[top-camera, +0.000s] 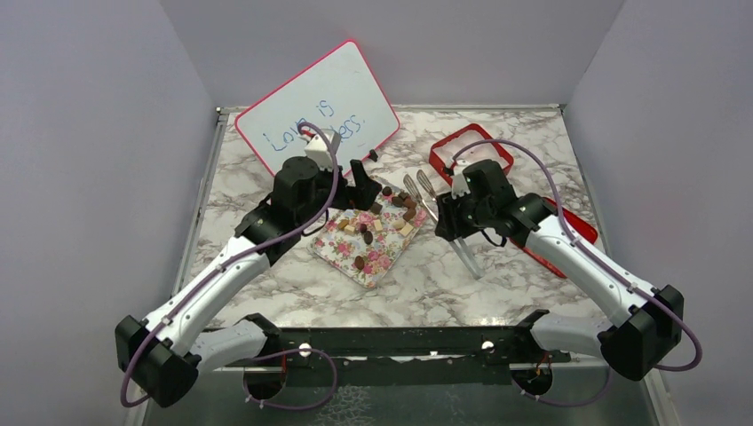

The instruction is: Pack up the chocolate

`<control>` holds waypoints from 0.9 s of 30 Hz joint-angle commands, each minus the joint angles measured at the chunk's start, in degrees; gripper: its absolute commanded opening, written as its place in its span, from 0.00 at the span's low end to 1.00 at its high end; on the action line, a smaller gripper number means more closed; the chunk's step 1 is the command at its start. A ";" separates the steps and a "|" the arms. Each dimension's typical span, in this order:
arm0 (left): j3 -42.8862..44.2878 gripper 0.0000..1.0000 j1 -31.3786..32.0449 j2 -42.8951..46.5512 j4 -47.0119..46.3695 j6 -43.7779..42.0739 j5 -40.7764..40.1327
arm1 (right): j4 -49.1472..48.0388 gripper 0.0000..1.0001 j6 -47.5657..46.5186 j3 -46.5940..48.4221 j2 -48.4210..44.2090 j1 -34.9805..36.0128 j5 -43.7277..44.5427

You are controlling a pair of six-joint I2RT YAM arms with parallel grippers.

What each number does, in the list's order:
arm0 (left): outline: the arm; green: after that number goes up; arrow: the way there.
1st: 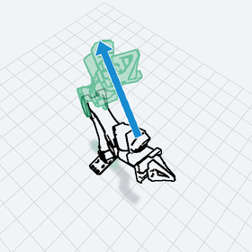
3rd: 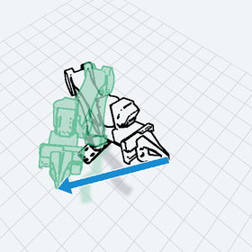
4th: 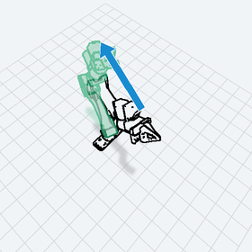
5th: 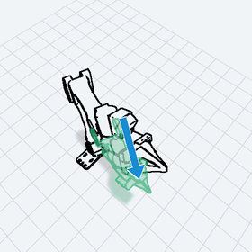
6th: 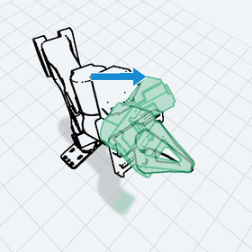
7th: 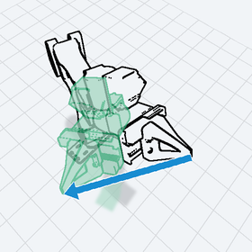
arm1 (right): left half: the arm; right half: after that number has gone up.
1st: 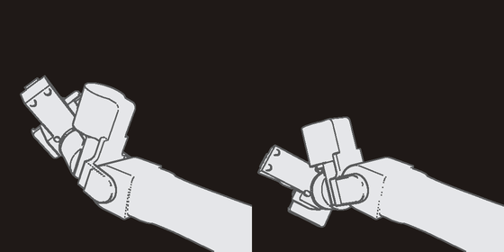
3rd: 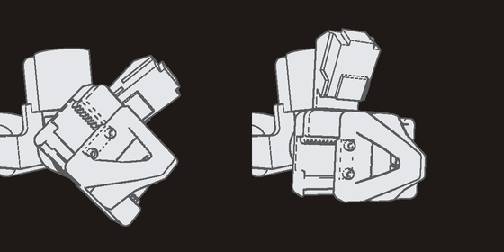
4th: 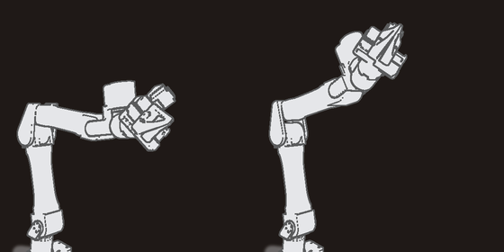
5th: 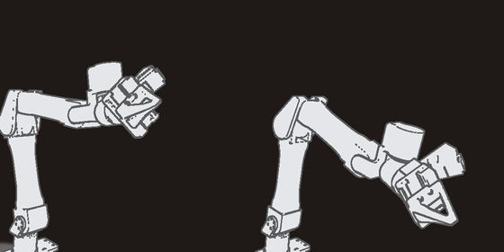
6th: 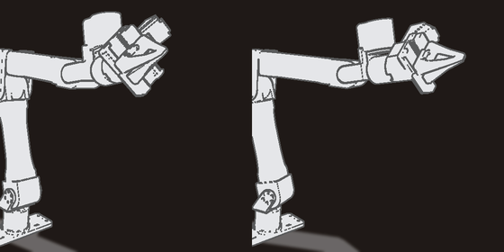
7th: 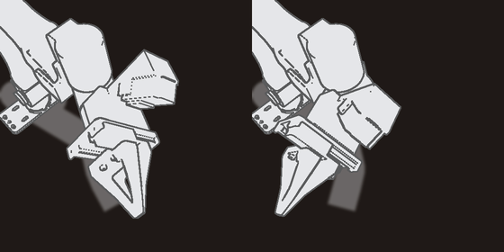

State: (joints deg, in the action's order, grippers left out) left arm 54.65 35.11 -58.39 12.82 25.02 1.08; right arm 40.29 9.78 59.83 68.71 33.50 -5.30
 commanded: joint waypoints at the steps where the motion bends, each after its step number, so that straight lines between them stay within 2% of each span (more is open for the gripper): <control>1: 4.63 0.96 -0.22 -5.39 -5.46 4.88 4.32 | -5.10 0.48 -1.22 2.13 -1.11 1.39 -5.86; 4: 4.78 0.96 -0.22 -8.57 -10.24 7.22 9.49 | -5.80 0.48 -1.04 2.78 -0.77 2.51 -6.71; 8: 6.70 0.96 -0.22 -13.54 -10.97 7.80 11.56 | -5.07 0.48 -1.63 4.30 0.27 3.93 -6.57; 14: 7.97 0.94 -0.22 -19.48 -7.12 6.83 10.05 | -5.42 0.48 -2.29 4.75 -0.60 4.69 -7.24; 18: 10.09 0.93 -0.22 -22.93 1.42 4.61 7.19 | -4.61 0.47 -2.12 4.97 -1.74 4.74 -4.82; 27: 5.65 0.91 -0.22 -20.01 2.58 4.98 7.60 | 0.74 0.47 -0.45 6.65 0.44 4.78 -0.47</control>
State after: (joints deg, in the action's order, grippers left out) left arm 62.17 34.94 -81.56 13.91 30.44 9.39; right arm 38.65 8.67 63.24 68.79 37.93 -9.45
